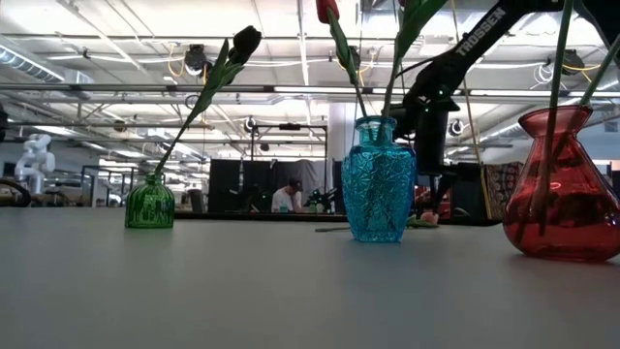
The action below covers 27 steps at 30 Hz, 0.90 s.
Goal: Sort flowers into vase by color
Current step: Put the pink tulip into the red vase
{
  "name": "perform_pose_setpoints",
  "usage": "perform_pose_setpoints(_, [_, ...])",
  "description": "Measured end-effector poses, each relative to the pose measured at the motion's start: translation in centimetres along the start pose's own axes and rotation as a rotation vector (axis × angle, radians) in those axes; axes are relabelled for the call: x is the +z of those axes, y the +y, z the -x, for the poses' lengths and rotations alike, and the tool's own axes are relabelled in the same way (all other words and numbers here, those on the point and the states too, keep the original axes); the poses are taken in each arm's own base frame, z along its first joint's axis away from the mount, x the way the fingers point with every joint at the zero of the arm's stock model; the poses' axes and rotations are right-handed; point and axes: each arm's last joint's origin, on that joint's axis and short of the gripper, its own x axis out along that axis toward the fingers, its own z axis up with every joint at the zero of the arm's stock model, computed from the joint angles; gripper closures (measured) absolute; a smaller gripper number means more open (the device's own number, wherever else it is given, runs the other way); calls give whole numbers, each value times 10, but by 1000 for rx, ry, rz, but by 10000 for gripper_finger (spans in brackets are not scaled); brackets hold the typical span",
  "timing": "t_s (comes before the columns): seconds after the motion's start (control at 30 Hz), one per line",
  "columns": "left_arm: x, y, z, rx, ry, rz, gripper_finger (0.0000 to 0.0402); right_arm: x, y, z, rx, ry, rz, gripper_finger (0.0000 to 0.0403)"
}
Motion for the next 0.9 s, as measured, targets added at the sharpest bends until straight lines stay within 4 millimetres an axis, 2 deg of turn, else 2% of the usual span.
perform_pose_setpoints(0.4, [-1, 0, 0, -1, 9, -2, 292, 2, 1, 1, -2, -60, 12, 184])
perform_pose_setpoints(0.67, [-1, 0, 0, -1, 12, -3, 292, 1, 5, -19, -8, 15, 33, 184])
perform_pose_setpoints(0.9, [-4, 0, 0, -2, 40, -7, 292, -1, 8, -21, 14, 0, 44, 184])
